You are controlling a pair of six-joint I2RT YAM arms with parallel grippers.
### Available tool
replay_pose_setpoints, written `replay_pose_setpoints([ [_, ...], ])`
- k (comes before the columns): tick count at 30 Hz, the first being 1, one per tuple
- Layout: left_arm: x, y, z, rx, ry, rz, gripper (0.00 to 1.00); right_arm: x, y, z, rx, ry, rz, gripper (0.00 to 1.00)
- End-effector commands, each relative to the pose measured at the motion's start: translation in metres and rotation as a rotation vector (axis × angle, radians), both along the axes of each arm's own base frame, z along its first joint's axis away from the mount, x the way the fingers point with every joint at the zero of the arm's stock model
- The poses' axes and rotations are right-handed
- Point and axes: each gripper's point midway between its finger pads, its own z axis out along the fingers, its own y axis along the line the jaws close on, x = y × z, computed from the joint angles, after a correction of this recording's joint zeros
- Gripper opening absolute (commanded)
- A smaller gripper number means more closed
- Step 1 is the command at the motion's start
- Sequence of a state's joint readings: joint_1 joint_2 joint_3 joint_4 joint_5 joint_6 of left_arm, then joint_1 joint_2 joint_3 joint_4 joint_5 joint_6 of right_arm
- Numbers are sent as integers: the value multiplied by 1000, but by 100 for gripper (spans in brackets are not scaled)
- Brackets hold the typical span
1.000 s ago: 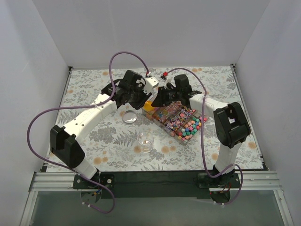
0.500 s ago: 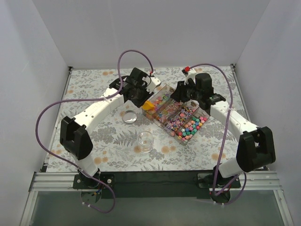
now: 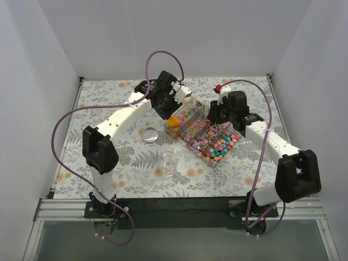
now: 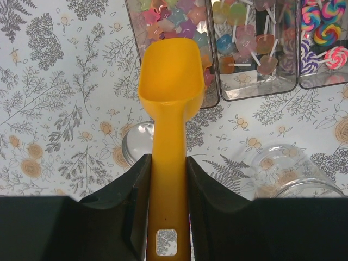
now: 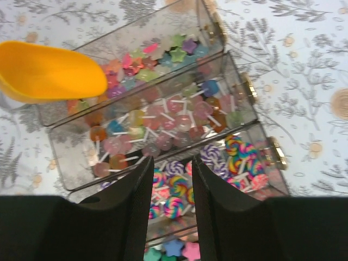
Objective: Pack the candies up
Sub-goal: Scoop the fake candies from the storage box.
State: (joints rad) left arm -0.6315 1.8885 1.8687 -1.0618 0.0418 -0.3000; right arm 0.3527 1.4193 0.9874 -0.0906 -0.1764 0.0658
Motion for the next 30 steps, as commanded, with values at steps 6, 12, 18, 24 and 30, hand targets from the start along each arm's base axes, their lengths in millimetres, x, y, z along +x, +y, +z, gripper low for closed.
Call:
replay_pose_setpoints([
  [6,-4,5,18,7,-14,-15,0,49,-47,-10,-259,-65,14,47],
  [12,-6,7,19,18,-11,-21,0,65,-33,-35,-260,-23,126,47],
  [18,-1,8,15,41,-17,-24,0,82,-27,-53,-274,-3,165,45],
  [24,1,6,4,58,11,-25,0,91,-28,-68,-314,6,181,38],
  [30,3,5,5,63,11,-26,0,96,-28,-76,-331,10,195,23],
])
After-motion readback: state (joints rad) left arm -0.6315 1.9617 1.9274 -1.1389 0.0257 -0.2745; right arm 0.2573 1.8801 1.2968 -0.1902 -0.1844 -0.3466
